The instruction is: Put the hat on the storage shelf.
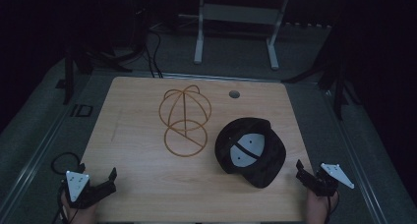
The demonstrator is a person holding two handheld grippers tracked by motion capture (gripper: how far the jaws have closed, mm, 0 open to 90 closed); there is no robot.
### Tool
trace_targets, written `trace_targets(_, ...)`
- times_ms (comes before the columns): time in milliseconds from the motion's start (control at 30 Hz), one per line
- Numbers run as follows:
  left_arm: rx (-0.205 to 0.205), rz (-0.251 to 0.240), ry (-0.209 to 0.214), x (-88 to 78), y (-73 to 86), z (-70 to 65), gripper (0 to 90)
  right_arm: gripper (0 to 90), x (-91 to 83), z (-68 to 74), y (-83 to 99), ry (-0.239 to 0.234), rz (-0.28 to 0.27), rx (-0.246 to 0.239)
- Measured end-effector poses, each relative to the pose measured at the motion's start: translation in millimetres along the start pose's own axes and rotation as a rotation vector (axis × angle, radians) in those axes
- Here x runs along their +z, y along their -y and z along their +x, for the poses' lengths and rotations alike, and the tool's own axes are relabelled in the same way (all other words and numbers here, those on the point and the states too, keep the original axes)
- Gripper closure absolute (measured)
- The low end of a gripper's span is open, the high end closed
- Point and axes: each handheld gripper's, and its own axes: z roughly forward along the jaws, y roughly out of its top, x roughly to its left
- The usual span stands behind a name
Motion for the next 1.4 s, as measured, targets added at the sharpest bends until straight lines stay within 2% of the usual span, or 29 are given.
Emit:
trace_targets(167, -0.009, 0.001, -0.003, -0.4, -0.3, 0.8, 0.3, 12.6, -0.2, 0.3, -0.5, -0.033, -0.002, -0.022)
trace_targets(200, -0.008, 0.004, -0.005, 0.1, -0.3, 0.7, 0.3, 12.4, -0.5, -0.3, -4.3, -0.075, 0.007, -0.018)
trace_targets(233, -0.008, 0.004, -0.005, 0.1, -0.3, 0.7, 0.3, 12.4, -0.5, -0.3, -4.3, -0.075, 0.007, -0.018)
trace_targets(267, -0.003, 0.003, -0.007, -0.2, -0.5, 0.3, 0.3, 12.4, -3.2, -0.3, -12.2, -0.12, 0.002, -0.015)
trace_targets(300, -0.003, 0.003, -0.007, -0.2, -0.5, 0.3, 0.3, 12.4, -3.2, -0.3, -12.2, -0.12, 0.002, -0.015)
trace_targets(333, 0.002, 0.003, -0.008, -0.6, -0.6, -0.6, 0.3, 12.4, -7.2, 2.1, -20.5, -0.159, -0.008, -0.025)
trace_targets(367, 0.002, 0.003, -0.008, -0.6, -0.6, -0.6, 0.3, 12.4, -7.2, 2.1, -20.5, -0.159, -0.008, -0.025)
trace_targets(400, 0.006, 0.003, -0.006, -0.9, -0.8, -1.3, 0.3, 12.4, -10.6, 7.2, -33.3, -0.214, 0.002, -0.064)
trace_targets(467, 0.009, 0.002, -0.006, -1.1, -1.0, -1.7, 0.3, 12.3, -11.7, 11.8, -43.0, -0.265, -0.002, -0.086)
trace_targets(500, 0.009, 0.002, -0.006, -1.1, -1.0, -1.7, 0.3, 12.3, -11.7, 11.8, -43.0, -0.265, -0.002, -0.086)
trace_targets(533, 0.005, 0.002, -0.002, -1.5, -1.4, -2.2, 0.3, 12.2, -11.8, 17.3, -53.6, -0.308, -0.008, -0.108)
trace_targets(567, 0.005, 0.002, -0.002, -1.5, -1.4, -2.2, 0.3, 12.2, -11.8, 17.3, -53.6, -0.308, -0.008, -0.108)
trace_targets(600, -0.004, 0.002, 0.005, -2.1, -1.7, -2.4, 0.4, 12.2, -9.3, 23.6, -64.5, -0.35, -0.003, -0.127)
trace_targets(700, -0.016, -0.002, 0.017, -2.6, -2.1, -2.6, 0.4, 12.3, -5.2, 30.8, -71.9, -0.346, 0.007, -0.158)
trace_targets(733, -0.034, -0.012, 0.026, -3.4, -2.2, -2.9, 0.4, 11.2, 0.4, 37.4, -76.9, -0.398, 0.005, -0.2)
trace_targets(767, -0.034, -0.012, 0.026, -3.4, -2.2, -2.9, 0.3, 11.2, 0.4, 37.4, -76.9, -0.398, 0.005, -0.2)
trace_targets(800, -0.041, -0.017, 0.033, -4.2, -2.4, -4.5, 0.4, 11.2, 9.1, 44.3, -81.7, -0.427, 0.03, -0.21)
trace_targets(900, -0.026, -0.021, 0.039, -5.1, -2.7, -6.7, 0.3, 13.4, 16.8, 52.0, -87.4, -0.443, 0.045, -0.232)
trace_targets(933, -0.018, -0.026, 0.047, -5.8, -3.5, -8.6, 0.4, 14.8, 24.2, 60.3, -93.8, -0.454, 0.062, -0.284)
trace_targets(967, -0.018, -0.026, 0.047, -5.8, -3.5, -8.6, 0.3, 14.8, 24.2, 60.3, -93.8, -0.454, 0.062, -0.284)
trace_targets(1000, -0.012, -0.024, 0.05, -6.0, -3.9, -10.3, 0.4, 15.6, 32.0, 67.8, -100.1, -0.472, 0.074, -0.323)
trace_targets(1033, -0.012, -0.024, 0.05, -6.0, -3.9, -10.3, 0.4, 15.6, 32.0, 67.8, -100.1, -0.472, 0.074, -0.323)
trace_targets(1067, -0.002, -0.014, 0.051, -5.5, -3.7, -11.1, 0.4, 21.5, 39.4, 73.6, -106.5, -0.496, 0.086, -0.333)
trace_targets(1167, -0.008, -0.018, 0.056, -5.3, -3.5, -11.1, 0.3, 23.1, 46.4, 79.7, -111.4, -0.487, 0.087, -0.35)
trace_targets(1200, -0.034, -0.036, 0.069, -6.1, -4.1, -10.6, 0.3, 23.5, 54.7, 85.7, -116.0, -0.503, 0.107, -0.363)
trace_targets(1267, -0.045, -0.048, 0.075, -7.4, -4.7, -10.0, 0.3, 25.7, 61.4, 91.5, -120.6, -0.509, 0.121, -0.384)
trace_targets(1333, -0.038, -0.036, 0.072, -7.5, -5.0, -9.9, 0.4, 27.1, 64.5, 94.2, -122.5, -0.518, 0.131, -0.395)
trace_targets(1367, -0.033, -0.028, 0.072, -7.1, -4.5, -9.8, 0.4, 27.1, 68.1, 98.0, -124.4, -0.512, 0.141, -0.414)
trace_targets(1400, -0.033, -0.028, 0.072, -7.1, -4.5, -9.8, 0.3, 27.6, 73.5, 102.9, -127.1, -0.532, 0.168, -0.441)
